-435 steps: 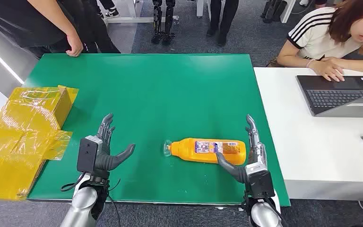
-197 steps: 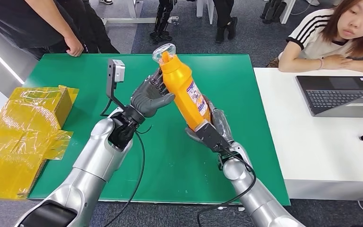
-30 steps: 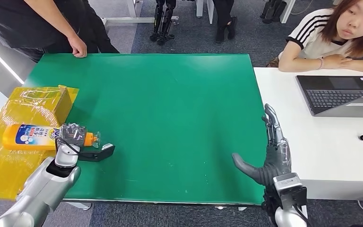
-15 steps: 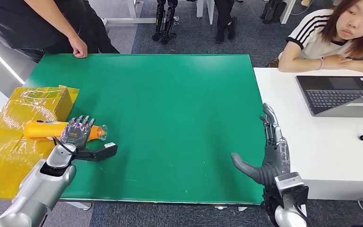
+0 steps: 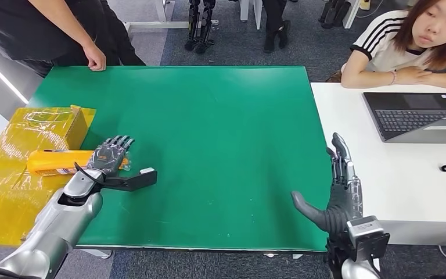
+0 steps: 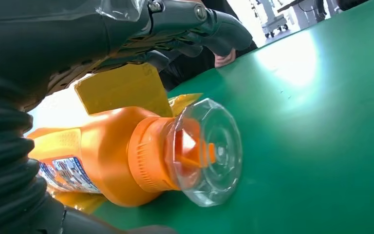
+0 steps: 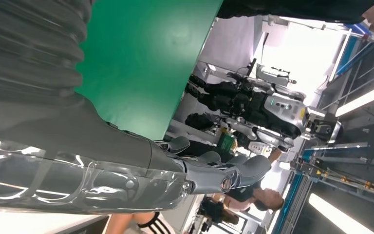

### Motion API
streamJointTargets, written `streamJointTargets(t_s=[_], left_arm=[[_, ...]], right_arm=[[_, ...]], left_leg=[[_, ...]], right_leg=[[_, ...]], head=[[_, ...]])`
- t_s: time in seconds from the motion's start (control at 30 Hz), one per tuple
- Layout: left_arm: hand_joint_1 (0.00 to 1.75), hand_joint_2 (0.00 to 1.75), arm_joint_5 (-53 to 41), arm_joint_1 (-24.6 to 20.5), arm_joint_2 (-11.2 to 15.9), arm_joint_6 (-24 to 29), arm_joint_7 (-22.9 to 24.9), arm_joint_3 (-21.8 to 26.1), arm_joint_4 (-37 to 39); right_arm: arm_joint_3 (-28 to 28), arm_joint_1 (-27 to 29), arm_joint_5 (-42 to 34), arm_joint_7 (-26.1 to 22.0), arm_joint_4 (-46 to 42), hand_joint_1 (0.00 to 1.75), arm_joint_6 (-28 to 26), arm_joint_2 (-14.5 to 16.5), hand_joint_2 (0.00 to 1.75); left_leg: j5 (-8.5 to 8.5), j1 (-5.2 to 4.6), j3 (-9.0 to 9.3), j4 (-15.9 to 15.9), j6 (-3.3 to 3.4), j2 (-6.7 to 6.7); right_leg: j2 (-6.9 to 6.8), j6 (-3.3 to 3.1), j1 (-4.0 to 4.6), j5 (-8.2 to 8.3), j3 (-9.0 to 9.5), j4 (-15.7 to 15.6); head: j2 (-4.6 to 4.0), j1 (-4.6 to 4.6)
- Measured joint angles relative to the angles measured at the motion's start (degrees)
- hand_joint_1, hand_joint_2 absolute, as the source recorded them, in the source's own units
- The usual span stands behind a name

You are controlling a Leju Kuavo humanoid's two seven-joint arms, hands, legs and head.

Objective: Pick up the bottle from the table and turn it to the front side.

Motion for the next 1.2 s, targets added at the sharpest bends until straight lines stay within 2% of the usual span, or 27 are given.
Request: streamJointTargets(t_s=[0.1,0.2,0.33,0.4,0.53,0.63,0.77,0.87,0.93,1.07,1.13,1.2], left_arm=[[0.00,1.75,8.0,0.8,-1.1,5.2,-3.5,0.9,-1.2],[0.00,1.75,18.6,3.2,-2.8,14.4,-6.9,2.7,-6.0],[0.00,1.75,25.1,7.1,-5.3,25.0,-9.2,4.0,-14.3],[0.00,1.75,25.0,9.7,-6.8,27.0,-12.5,5.2,-18.7],[0.00,1.75,26.4,16.2,-12.7,27.7,-24.1,11.5,-29.5],[0.00,1.75,35.6,19.2,-14.8,27.7,-24.9,12.5,-34.6],[0.00,1.75,42.9,21.3,-15.4,26.4,-23.3,11.1,-38.1],[0.00,1.75,48.5,22.0,-15.4,22.8,-21.9,9.2,-39.6],[0.00,1.75,53.4,22.5,-15.5,18.5,-20.7,7.9,-40.4],[0.00,1.75,67.2,24.5,-16.1,4.6,-19.0,4.7,-41.3],[0.00,1.75,71.5,25.6,-17.0,0.9,-19.0,3.1,-41.3],[0.00,1.75,73.4,26.2,-17.6,-0.5,-18.9,2.1,-41.3]], right_arm=[[-0.1,0.7,0.0,0.0,-0.5,0.00,-0.5,0.0,1.75],[-0.1,1.4,-0.5,0.2,-1.0,0.00,-1.4,0.0,1.75],[-0.1,2.0,-0.8,0.5,-1.1,0.00,-2.5,0.0,1.75],[-0.1,2.4,-0.9,0.5,-1.1,0.00,-2.8,0.1,1.75],[-0.1,3.1,-1.4,0.6,-1.1,0.00,-2.4,0.6,1.75],[-0.1,3.6,-1.8,0.4,-0.8,0.00,-2.0,1.1,1.75],[-0.1,4.1,-2.1,0.0,-0.5,0.00,-1.9,1.7,1.75],[-0.1,4.4,-2.3,-0.1,-0.5,0.00,-1.8,1.9,1.75],[-0.1,4.7,-2.3,-0.1,-0.4,0.00,-1.7,2.1,1.75],[0.0,5.3,-2.2,-1.0,0.4,0.00,-1.7,2.8,1.75],[0.3,5.8,-2.0,-1.6,0.9,0.00,-2.1,3.5,1.75],[0.6,6.2,-1.8,-1.8,1.2,0.00,-2.6,4.1,1.75]], left_leg=[[0.00,0.00,0.00,0.0,0.00,-0.03],[0.00,0.00,-0.02,0.0,0.00,-0.04],[-0.03,-0.01,-0.02,0.0,0.00,-0.02],[-0.04,-0.02,-0.02,0.0,0.01,-0.03],[-0.10,-0.02,-0.04,0.0,0.03,-0.01],[-0.18,-0.01,-0.01,0.0,0.07,0.04],[-0.15,0.02,-0.02,0.0,0.06,-0.03],[-0.14,0.01,-0.01,0.0,0.05,-0.01],[-0.14,0.00,-0.01,0.0,0.05,-0.01],[-0.16,-0.01,-0.03,0.0,0.07,-0.02],[-0.18,-0.02,-0.04,0.0,0.09,-0.02],[-0.20,-0.02,-0.04,0.0,0.11,-0.01]], right_leg=[[-0.03,0.00,0.00,0.00,0.00,0.0],[-0.05,0.00,0.00,0.00,0.01,0.0],[-0.03,0.00,-0.01,0.00,0.01,0.0],[-0.04,0.02,-0.01,-0.01,0.01,0.0],[-0.01,0.05,-0.02,-0.04,0.00,-0.1],[0.03,0.05,-0.02,-0.04,0.00,-0.1],[-0.08,0.03,0.01,-0.05,0.01,-0.1],[-0.06,0.03,0.01,-0.05,0.01,0.0],[-0.06,0.03,0.01,-0.05,0.02,0.0],[-0.06,0.04,-0.01,-0.05,0.02,-0.1],[-0.06,0.05,-0.01,-0.06,0.01,-0.1],[-0.05,0.06,-0.01,-0.07,0.01,-0.1]], head=[[0.00,0.01],[0.01,0.00],[-0.01,0.01],[-0.01,-0.01],[-0.01,0.01],[0.01,-0.01],[-0.01,0.00],[0.00,0.00],[-0.01,0.01],[0.01,0.01],[0.00,0.01],[-0.01,0.01]])
